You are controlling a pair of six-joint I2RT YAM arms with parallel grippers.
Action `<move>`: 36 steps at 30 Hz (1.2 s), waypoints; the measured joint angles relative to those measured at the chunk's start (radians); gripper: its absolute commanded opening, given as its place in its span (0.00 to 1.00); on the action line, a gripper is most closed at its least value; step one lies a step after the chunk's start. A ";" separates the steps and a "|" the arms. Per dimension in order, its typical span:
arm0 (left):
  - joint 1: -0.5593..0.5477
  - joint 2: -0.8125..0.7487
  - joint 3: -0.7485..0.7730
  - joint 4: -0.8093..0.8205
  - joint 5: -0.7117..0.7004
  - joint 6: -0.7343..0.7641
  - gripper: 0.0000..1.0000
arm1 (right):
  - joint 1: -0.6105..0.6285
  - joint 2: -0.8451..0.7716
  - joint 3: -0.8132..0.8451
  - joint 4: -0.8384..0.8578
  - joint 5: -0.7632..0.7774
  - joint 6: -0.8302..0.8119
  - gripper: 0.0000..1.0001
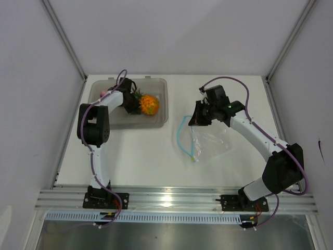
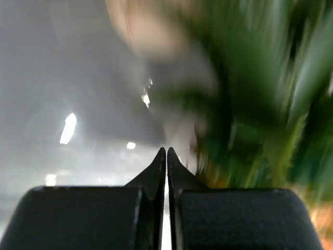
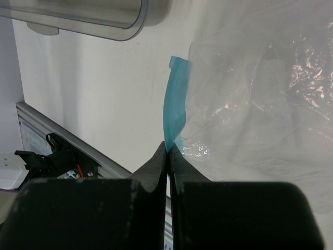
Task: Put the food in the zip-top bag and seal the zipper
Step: Adjust the fake fruit in the bin.
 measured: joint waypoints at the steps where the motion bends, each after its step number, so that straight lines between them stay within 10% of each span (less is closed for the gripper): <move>1: -0.011 -0.029 -0.041 0.024 0.009 -0.006 0.01 | 0.001 0.000 0.000 0.001 0.000 0.002 0.00; 15: -0.132 -0.356 -0.364 0.228 0.163 -0.005 0.01 | 0.021 -0.023 -0.024 0.008 0.001 0.011 0.00; 23: -0.137 -0.608 -0.447 0.296 0.022 0.167 0.73 | 0.023 -0.029 -0.024 0.007 0.004 0.010 0.00; 36: 0.035 -0.237 0.018 0.298 0.311 0.440 1.00 | 0.023 -0.029 -0.024 0.005 0.003 -0.002 0.00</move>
